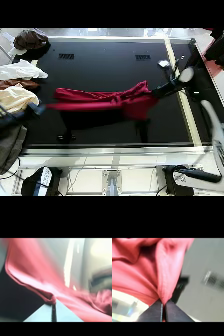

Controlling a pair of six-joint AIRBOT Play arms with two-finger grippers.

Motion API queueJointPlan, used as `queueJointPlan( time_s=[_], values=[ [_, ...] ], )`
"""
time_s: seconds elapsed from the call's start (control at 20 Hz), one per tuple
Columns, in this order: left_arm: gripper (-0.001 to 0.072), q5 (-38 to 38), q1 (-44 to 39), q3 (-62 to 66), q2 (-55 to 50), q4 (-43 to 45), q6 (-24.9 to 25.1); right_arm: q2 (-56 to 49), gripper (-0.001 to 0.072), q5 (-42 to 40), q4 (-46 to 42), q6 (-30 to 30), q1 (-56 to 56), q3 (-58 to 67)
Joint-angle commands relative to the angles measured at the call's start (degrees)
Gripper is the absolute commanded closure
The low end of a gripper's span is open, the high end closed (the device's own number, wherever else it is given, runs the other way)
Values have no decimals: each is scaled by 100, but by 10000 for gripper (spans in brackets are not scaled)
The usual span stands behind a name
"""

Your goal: Fold the shirts.

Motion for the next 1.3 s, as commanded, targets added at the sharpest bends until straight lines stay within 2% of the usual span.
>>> queueJointPlan(
  time_s=[0.0,0.1,0.25,0.35,0.45,0.65,0.7,0.8,0.95,1.0,1.1,1.15,1.25],
  values=[
    [693,363,396,2028,739,391,-334,1849,694,704,-199,332,2,511],
    [694,466,920,3158,789,424,-389,2940,695,415,-184,586,2,935],
    [695,-39,1366,4675,415,426,-358,3827,696,-579,-149,651,2,1825],
    [696,-457,1362,5484,-26,424,-302,3856,696,-807,-192,623,2,2382],
    [696,-1067,1355,5980,-501,413,-330,3689,694,-616,-225,627,2,2535],
    [697,-2190,988,6011,-1493,710,-632,2686,694,-153,-164,649,2,2221],
    [697,-2361,575,6011,-1788,1106,-671,2304,694,-164,-164,651,2,2114],
    [697,-2736,-758,6002,-2503,2549,-669,1506,694,-173,28,649,2,1917],
    [695,-2446,-2496,5890,-3716,4892,-883,188,694,-254,144,640,2,1687],
    [695,-2107,-2839,5890,-4179,5637,-1202,-289,694,-404,44,640,2,1639],
    [695,-1261,-3165,5895,-4964,6483,-1803,-1193,694,-901,42,643,2,1637],
    [695,-844,-3235,5897,-5324,6701,-2098,-1591,694,-1231,92,645,4,1639],
    [696,-437,-3250,5971,-5899,6787,-2361,-2315,694,-2024,131,664,2,1639]
  ],
)
